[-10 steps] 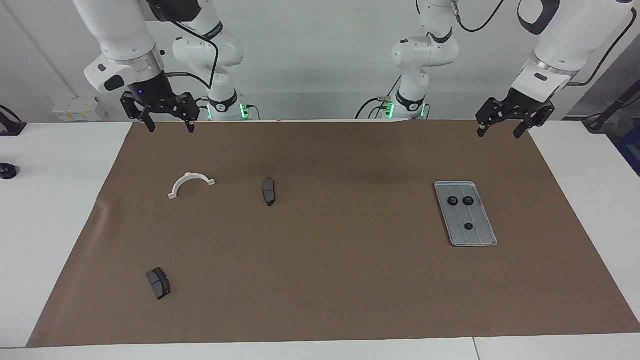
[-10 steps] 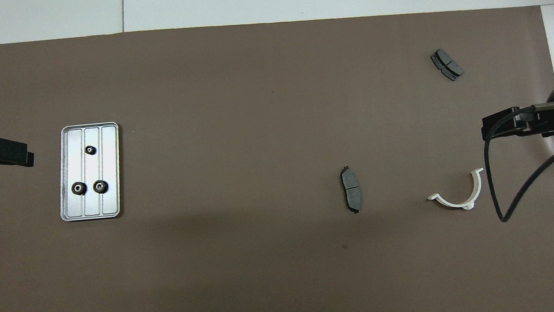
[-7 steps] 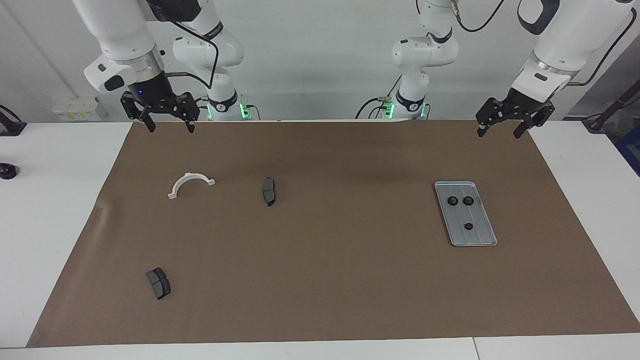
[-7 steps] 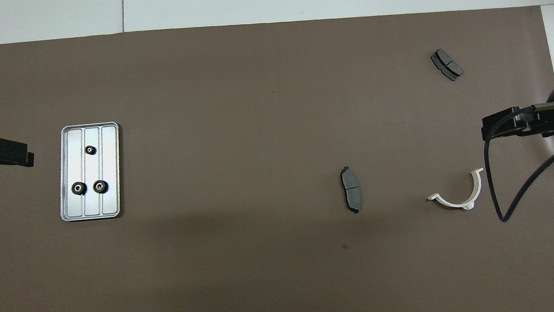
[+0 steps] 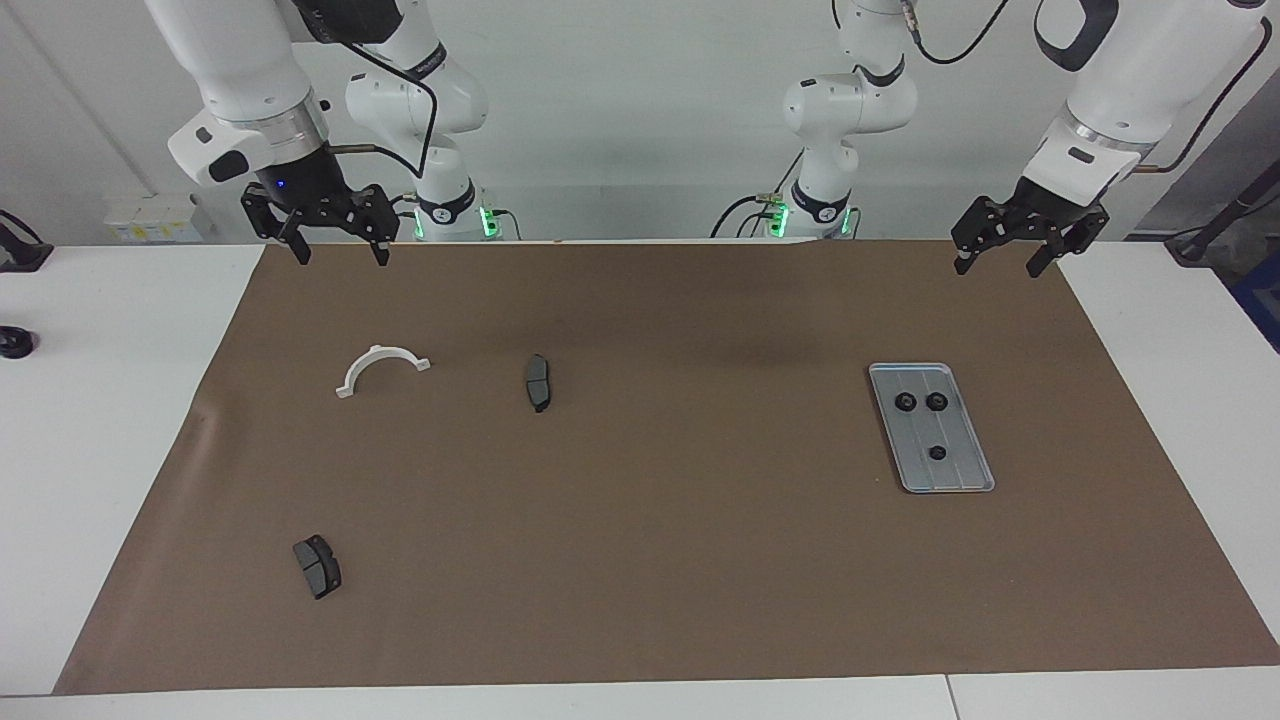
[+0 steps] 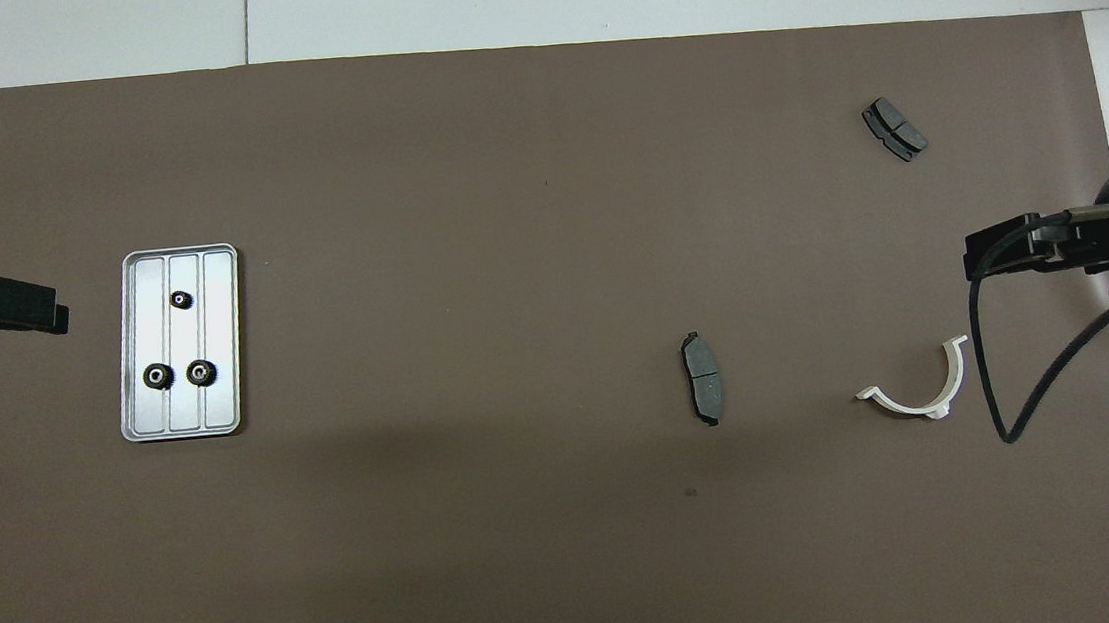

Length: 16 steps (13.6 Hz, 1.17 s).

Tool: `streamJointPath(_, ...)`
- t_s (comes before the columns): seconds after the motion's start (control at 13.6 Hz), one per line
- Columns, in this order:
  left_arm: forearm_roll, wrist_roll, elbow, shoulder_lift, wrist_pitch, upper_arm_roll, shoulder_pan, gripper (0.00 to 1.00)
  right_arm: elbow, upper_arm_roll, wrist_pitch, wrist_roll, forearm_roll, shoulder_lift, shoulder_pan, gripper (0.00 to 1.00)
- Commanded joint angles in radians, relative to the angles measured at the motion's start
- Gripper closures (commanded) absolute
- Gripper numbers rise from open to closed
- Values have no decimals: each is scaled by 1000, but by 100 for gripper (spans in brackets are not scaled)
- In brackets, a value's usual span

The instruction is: Place bearing gear from tray to pile

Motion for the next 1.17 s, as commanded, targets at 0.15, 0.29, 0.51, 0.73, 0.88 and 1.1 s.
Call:
streamJointPath(0.15,14,13,-112,-22,131,0,4,0,-28,5,9,0,4,-24,-9,0)
streamJointPath(0.29,14,11,-145,22,215,2,7,0,-28,5,9,0,4,-24,-9,0)
streamJointPath(0.51,14,10,-168,124,356,2,32,0,-28,5,9,0,4,-24,-9,0)
streamJointPath(0.73,16,11,-300,133,546,2,56,0,-28,5,9,0,5,-24,-9,0)
streamJointPath(0.88,16,11,-391,138,680,2,58,0,-28,5,9,0,4,-24,-9,0)
streamJointPath(1.1,16,11,-396,228,779,2,58,0,-28,5,9,0,4,-24,-9,0)
